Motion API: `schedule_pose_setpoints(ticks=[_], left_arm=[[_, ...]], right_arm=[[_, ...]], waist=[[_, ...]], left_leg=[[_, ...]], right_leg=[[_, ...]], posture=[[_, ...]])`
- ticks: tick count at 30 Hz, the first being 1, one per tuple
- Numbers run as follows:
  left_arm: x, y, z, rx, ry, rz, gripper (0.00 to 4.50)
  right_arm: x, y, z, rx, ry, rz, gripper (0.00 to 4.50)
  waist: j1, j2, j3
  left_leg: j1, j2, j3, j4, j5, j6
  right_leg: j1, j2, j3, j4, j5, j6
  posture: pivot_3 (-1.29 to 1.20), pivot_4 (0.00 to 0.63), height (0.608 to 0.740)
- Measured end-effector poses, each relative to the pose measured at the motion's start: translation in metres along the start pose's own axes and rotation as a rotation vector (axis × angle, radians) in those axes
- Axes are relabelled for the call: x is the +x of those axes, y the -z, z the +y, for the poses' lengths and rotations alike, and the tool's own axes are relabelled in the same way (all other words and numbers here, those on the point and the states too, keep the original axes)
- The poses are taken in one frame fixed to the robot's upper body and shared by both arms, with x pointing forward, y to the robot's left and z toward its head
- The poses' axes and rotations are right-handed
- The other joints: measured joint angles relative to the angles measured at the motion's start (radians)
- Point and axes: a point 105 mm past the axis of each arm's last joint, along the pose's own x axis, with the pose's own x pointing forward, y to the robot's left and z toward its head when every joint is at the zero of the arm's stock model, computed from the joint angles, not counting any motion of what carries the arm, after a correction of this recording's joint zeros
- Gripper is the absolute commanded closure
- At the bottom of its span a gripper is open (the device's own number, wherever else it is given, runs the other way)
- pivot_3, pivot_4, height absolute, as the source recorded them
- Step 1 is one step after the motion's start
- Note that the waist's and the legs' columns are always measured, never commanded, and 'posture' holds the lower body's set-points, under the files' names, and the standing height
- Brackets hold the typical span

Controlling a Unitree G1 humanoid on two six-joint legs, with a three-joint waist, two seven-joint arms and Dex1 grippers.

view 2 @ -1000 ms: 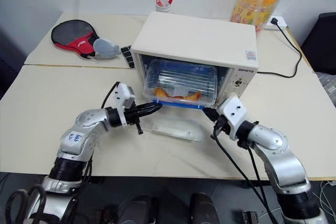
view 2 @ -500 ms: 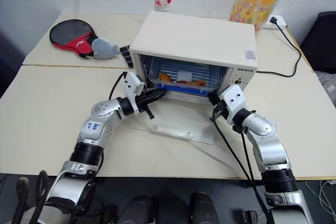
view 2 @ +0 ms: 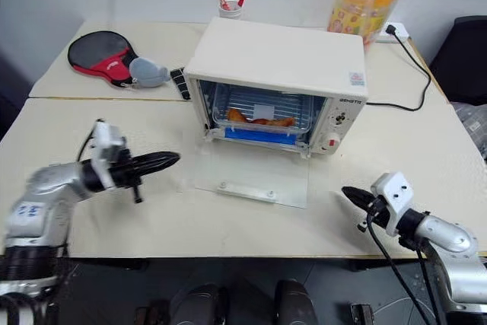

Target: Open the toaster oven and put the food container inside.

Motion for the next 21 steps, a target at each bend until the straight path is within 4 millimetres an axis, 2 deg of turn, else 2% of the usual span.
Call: schedule_pose_setpoints(ticks=[1, 7, 12, 15, 17, 21], left_arm=[[-0.007, 0.002, -0.003, -0.011, 0.014, 0.012, 3.35], [-0.028, 0.005, -0.007, -0.048, 0.021, 0.032, 1.49], [-0.037, 0.015, -0.013, -0.111, -0.009, 0.044, 0.08], [-0.036, 0.011, -0.013, -0.11, -0.023, 0.022, 0.03], [-0.037, 0.007, -0.013, -0.107, -0.034, -0.002, 0.03], [-0.035, 0.002, -0.016, -0.139, -0.031, -0.056, 0.03]], right_arm=[[0.005, 0.003, 0.004, -0.001, -0.03, -0.006, 4.5], [0.034, -0.007, 0.022, -0.027, -0.145, -0.116, 4.5], [0.042, -0.012, 0.033, 0.001, -0.175, -0.176, 4.5], [0.045, -0.02, 0.035, 0.031, -0.181, -0.217, 4.5], [0.043, -0.037, 0.035, 0.041, -0.191, -0.275, 4.5], [0.033, -0.085, 0.029, 0.068, -0.19, -0.453, 4.5]], waist=[[-0.002, 0.0, 0.0], [-0.006, 0.001, 0.0], [-0.001, 0.002, 0.0], [-0.001, 0.002, 0.0], [-0.003, 0.003, 0.001], [-0.008, 0.005, 0.001]], left_leg=[[0.0, 0.0, 0.0, 0.0, 0.0, 0.0], [0.0, 0.001, 0.0, 0.0, 0.0, -0.001], [-0.001, 0.001, -0.001, 0.0, -0.001, -0.001], [-0.001, 0.0, -0.001, 0.0, -0.001, 0.0], [-0.001, 0.001, -0.001, 0.0, -0.001, -0.001], [-0.001, 0.002, 0.0, -0.001, -0.001, -0.001]], right_leg=[[0.0, 0.0, 0.0, 0.0, 0.0, 0.0], [-0.001, 0.0, 0.001, 0.001, 0.0, 0.0], [0.0, -0.001, 0.0, 0.001, 0.0, 0.0], [0.0, -0.002, 0.001, 0.001, 0.0, 0.0], [-0.001, -0.002, 0.001, 0.001, 0.0, 0.0], [-0.001, -0.001, 0.001, 0.001, 0.0, 0.0]], posture=[[0.0, 0.15, 0.74], [0.0, 0.15, 0.74], [0.0, 0.15, 0.74], [0.0, 0.15, 0.74], [0.0, 0.15, 0.74], [0.0, 0.15, 0.74]])
